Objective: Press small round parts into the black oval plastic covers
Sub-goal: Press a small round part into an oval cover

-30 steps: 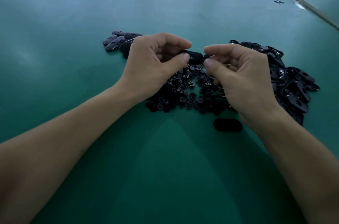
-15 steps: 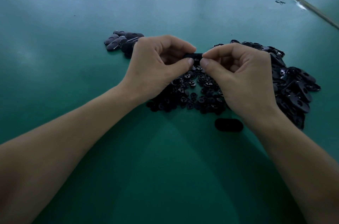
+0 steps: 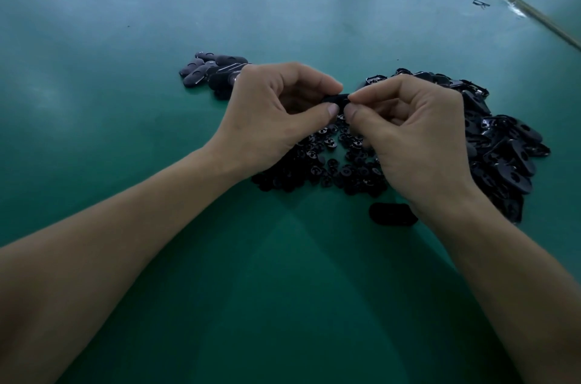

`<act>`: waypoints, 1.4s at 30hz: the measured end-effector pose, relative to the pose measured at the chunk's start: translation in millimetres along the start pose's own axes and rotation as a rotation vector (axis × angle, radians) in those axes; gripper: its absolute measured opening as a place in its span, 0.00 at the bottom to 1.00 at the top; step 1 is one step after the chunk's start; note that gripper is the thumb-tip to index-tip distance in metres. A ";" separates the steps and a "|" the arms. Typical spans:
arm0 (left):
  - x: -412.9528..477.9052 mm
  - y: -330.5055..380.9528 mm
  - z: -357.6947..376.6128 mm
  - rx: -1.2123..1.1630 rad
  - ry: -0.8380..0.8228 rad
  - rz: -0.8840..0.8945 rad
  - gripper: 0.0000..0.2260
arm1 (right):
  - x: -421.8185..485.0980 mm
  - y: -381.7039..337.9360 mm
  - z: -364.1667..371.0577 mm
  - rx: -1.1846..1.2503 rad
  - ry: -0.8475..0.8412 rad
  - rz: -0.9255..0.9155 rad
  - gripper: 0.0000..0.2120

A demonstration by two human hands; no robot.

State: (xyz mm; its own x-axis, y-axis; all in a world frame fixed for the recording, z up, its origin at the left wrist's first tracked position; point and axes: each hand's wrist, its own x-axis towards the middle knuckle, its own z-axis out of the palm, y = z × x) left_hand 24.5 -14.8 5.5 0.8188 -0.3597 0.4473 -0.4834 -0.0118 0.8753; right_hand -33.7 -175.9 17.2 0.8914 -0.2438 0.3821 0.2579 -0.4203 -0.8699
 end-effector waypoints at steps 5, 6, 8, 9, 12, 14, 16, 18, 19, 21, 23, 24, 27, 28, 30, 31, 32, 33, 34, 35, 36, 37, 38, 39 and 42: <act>0.3 0.2 -0.7 -0.004 -0.004 0.000 0.10 | -1.5 1.5 5.1 0.024 0.020 0.027 0.07; 0.5 0.2 -0.6 -0.002 -0.001 -0.002 0.11 | -2.2 1.7 6.6 0.024 0.033 0.030 0.07; 0.7 0.2 -0.1 0.006 0.009 -0.005 0.11 | -4.0 1.0 9.8 0.014 0.051 0.030 0.07; 0.9 0.1 0.1 0.013 0.015 -0.004 0.12 | -4.7 0.1 11.2 0.004 0.055 0.027 0.07; 1.4 0.4 -0.7 0.032 0.035 0.009 0.11 | -7.4 -4.8 14.2 -0.053 0.057 0.001 0.06; 2.0 -0.4 -1.3 0.031 0.048 0.016 0.11 | -9.0 -8.0 15.5 -0.113 0.067 -0.039 0.07; 2.5 -1.3 -1.2 0.036 0.059 0.022 0.10 | -10.0 -10.1 16.0 -0.161 0.070 -0.067 0.08; 2.9 -2.4 -1.2 0.039 0.069 0.024 0.11 | -10.1 -10.7 15.7 -0.169 0.049 -0.068 0.09; 3.2 -2.7 -1.4 0.042 0.072 0.025 0.11 | -9.7 -10.9 15.2 -0.160 0.036 -0.061 0.09; 3.8 -3.2 -1.8 0.051 0.072 0.026 0.12 | -9.0 -10.7 13.6 -0.151 0.024 -0.058 0.08; 4.0 -3.2 -1.6 0.050 0.065 0.023 0.12 | -8.4 -9.4 11.4 -0.164 0.028 -0.075 0.08; 3.9 -2.9 -1.6 0.046 0.061 0.021 0.12 | -7.8 -8.2 10.1 -0.178 0.030 -0.083 0.09; 3.1 -1.6 -1.5 0.043 0.038 0.017 0.12 | -4.2 -3.2 5.9 -0.205 0.017 -0.076 0.11; 2.8 -1.1 -1.9 0.037 0.025 0.011 0.12 | -2.6 -1.6 4.8 -0.196 0.003 -0.067 0.11; 2.3 -0.8 -2.8 0.018 -0.001 -0.004 0.13 | 0.0 0.9 3.4 -0.164 -0.024 -0.053 0.09; 2.2 -1.1 -3.3 0.008 -0.012 -0.014 0.13 | 0.7 2.1 2.7 -0.141 -0.031 -0.047 0.08; 2.1 -1.3 -3.6 0.000 -0.020 -0.022 0.13 | 1.4 3.2 1.6 -0.113 -0.034 -0.041 0.07; 2.2 -1.4 -3.8 -0.005 -0.025 -0.027 0.13 | 2.1 4.3 0.7 -0.082 -0.035 -0.034 0.07; 2.2 -1.4 -4.0 -0.009 -0.027 -0.030 0.13 | 2.6 5.2 -0.3 -0.058 -0.036 -0.028 0.07; 2.3 -1.5 -4.1 -0.015 -0.027 -0.032 0.13 | 3.0 6.0 -1.0 -0.045 -0.038 -0.024 0.06; 2.4 -1.6 -4.1 -0.019 -0.026 -0.033 0.13 | 3.3 6.6 -1.6 -0.037 -0.041 -0.023 0.05; 2.6 -1.6 -4.0 -0.018 -0.025 -0.033 0.13 | 3.5 7.0 -2.2 -0.033 -0.044 -0.023 0.05; 2.8 -1.6 -3.7 -0.013 -0.024 -0.032 0.12 | 3.8 7.3 -2.8 -0.032 -0.045 -0.024 0.04; 2.9 -1.8 -3.5 -0.007 -0.024 -0.032 0.12 | 4.0 7.5 -3.2 -0.035 -0.046 -0.025 0.04; 2.7 -1.8 -3.2 0.002 -0.022 -0.034 0.12 | 3.7 6.9 -4.4 -0.042 -0.054 -0.028 0.04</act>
State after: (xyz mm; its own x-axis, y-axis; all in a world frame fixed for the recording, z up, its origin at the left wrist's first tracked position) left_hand 28.6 -12.7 5.8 0.8278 -0.3792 0.4134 -0.4561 -0.0259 0.8896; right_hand -30.3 -183.6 14.0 0.9031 -0.1841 0.3879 0.2684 -0.4632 -0.8446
